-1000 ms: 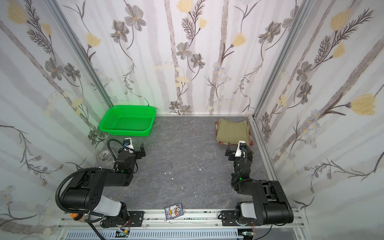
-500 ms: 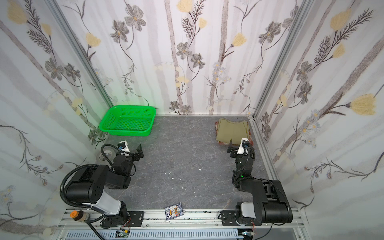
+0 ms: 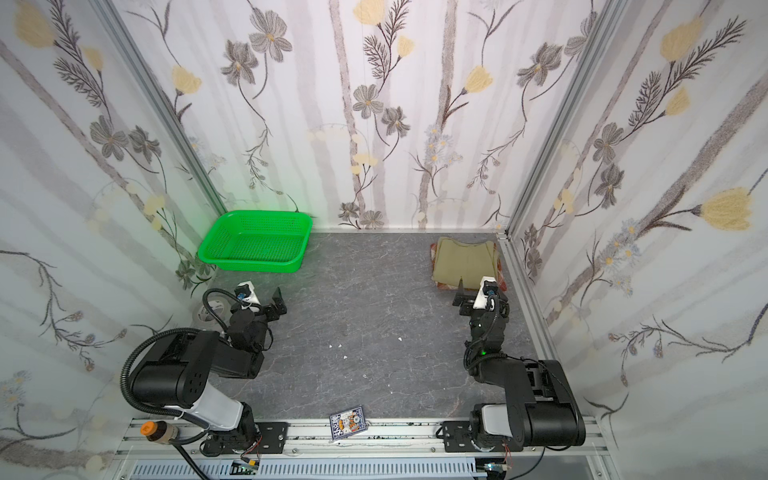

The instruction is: Fold and stack the skirts

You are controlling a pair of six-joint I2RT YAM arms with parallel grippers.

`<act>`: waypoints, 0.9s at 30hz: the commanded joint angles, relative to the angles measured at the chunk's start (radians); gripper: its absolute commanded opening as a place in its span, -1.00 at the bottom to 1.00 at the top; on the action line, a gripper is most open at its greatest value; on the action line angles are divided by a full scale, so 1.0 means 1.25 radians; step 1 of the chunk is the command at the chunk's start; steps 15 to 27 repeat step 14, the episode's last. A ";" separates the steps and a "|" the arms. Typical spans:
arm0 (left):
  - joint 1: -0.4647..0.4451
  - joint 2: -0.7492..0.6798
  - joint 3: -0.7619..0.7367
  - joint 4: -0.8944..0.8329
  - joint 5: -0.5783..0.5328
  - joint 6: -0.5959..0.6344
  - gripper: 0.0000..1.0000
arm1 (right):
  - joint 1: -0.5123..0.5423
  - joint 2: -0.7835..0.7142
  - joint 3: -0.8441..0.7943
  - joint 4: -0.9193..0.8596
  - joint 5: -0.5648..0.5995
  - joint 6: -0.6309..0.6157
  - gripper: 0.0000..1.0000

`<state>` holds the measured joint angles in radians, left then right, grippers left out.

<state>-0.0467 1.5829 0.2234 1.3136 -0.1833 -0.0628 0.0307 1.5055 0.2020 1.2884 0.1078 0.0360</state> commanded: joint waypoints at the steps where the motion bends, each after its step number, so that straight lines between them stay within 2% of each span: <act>1: 0.001 0.001 0.005 0.035 -0.012 -0.007 1.00 | 0.000 0.002 0.002 0.009 0.000 -0.006 0.99; 27: 0.001 0.002 0.005 0.035 -0.012 -0.006 1.00 | 0.000 0.002 0.005 0.003 0.001 -0.006 0.99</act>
